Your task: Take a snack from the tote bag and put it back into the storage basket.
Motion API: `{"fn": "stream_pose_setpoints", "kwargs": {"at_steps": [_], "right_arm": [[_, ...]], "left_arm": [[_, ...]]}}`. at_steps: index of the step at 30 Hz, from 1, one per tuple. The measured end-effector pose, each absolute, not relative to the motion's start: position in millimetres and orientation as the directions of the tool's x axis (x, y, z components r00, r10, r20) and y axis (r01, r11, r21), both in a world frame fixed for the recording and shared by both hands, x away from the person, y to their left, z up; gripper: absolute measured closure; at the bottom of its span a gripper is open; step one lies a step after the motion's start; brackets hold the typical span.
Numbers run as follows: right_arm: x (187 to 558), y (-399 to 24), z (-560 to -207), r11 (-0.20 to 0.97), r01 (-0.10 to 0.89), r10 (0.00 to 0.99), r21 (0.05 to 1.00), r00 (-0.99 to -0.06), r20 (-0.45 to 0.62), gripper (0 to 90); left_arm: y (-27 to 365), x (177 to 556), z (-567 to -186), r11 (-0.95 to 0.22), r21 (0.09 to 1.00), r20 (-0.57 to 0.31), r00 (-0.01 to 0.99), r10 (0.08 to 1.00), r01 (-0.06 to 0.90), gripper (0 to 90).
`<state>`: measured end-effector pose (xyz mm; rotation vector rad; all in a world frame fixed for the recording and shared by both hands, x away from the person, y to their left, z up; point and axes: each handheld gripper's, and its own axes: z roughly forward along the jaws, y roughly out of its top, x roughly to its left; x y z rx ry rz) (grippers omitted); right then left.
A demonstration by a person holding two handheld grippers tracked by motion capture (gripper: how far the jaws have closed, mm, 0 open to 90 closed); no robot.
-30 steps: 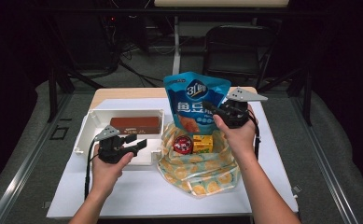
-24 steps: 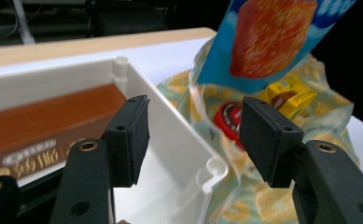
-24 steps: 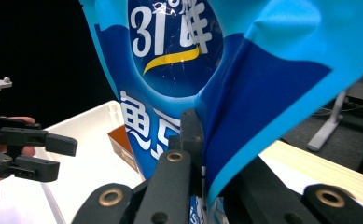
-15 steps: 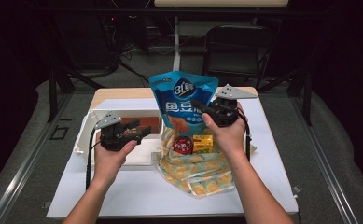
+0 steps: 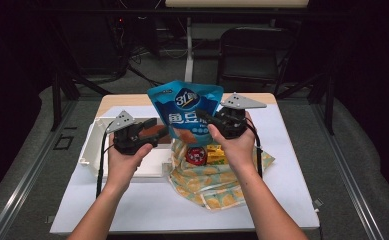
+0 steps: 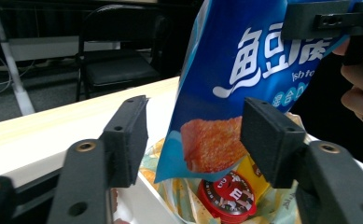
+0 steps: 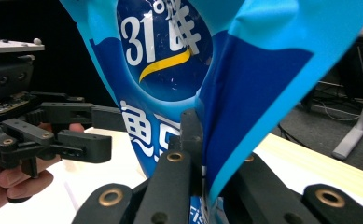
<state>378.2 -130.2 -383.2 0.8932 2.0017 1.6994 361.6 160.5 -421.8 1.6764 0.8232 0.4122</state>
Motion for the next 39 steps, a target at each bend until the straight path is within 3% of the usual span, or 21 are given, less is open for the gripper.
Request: {"fn": "stream_pose_setpoints", "kwargs": {"at_steps": [24, 33, 39], "right_arm": [[368, -101, -386, 0.094, 0.246, 0.627, 0.965, -0.767, 0.134, 90.0], [364, -97, -389, 0.094, 0.240, 0.627, 0.966, -0.768, 0.130, 89.6], [359, -93, -390, 0.113, 0.216, 0.629, 0.970, -0.771, 0.098, 83.1]], "left_arm": [[149, 359, -404, -0.037, 0.955, -0.185, 0.689, 0.701, 0.293, 46.9], [150, 356, -399, -0.044, 0.955, -0.188, 0.710, 0.678, 0.295, 76.8], [156, 355, -397, -0.034, 0.951, -0.208, 0.718, 0.664, 0.308, 88.4]]}}
